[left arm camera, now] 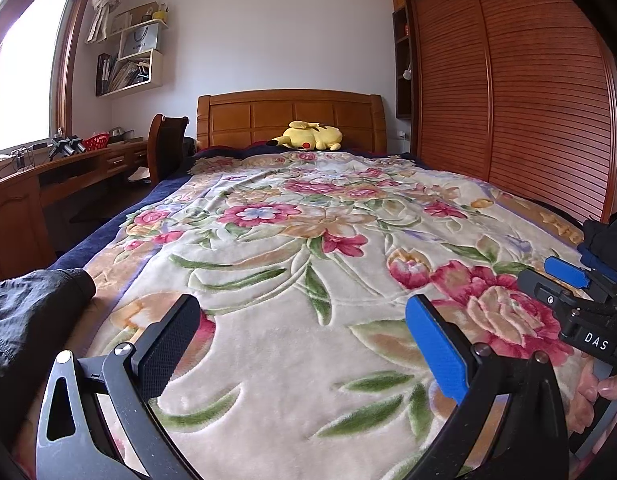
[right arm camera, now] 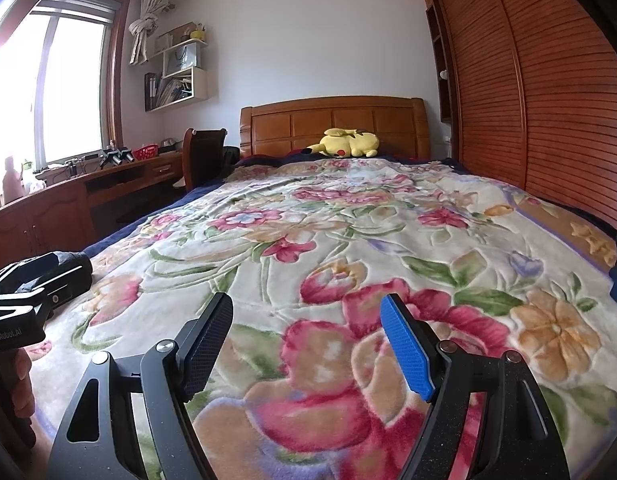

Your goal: Fold large clothes

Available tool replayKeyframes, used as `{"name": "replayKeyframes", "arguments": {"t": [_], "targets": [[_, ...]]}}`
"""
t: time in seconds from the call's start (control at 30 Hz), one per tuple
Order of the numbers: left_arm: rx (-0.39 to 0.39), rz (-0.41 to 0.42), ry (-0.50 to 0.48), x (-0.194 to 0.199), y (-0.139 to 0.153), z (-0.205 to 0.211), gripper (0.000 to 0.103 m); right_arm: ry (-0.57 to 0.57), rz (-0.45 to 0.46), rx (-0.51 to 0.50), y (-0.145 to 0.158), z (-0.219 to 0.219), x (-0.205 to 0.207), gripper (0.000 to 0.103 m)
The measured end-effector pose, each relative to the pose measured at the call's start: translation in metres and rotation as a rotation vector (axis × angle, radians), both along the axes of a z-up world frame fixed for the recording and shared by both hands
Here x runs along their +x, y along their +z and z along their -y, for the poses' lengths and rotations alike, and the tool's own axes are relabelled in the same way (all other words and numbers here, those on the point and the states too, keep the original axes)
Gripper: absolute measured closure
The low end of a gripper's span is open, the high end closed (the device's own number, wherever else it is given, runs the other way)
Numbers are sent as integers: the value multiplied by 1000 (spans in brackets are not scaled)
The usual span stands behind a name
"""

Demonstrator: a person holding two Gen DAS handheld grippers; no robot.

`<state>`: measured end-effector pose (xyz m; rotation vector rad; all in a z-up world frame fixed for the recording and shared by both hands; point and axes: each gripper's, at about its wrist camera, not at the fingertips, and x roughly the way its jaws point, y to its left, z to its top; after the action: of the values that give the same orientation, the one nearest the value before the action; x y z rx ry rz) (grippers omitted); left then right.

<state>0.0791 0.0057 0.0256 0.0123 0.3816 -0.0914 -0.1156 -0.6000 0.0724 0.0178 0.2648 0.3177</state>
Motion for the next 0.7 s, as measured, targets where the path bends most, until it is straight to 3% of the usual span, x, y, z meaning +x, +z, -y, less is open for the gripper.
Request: {"name": "replayKeyframes", "arguments": {"t": [0.7], "targets": [[3,7,2,-1,0,-2,0,2,8,2,0,3,1,25]]}}
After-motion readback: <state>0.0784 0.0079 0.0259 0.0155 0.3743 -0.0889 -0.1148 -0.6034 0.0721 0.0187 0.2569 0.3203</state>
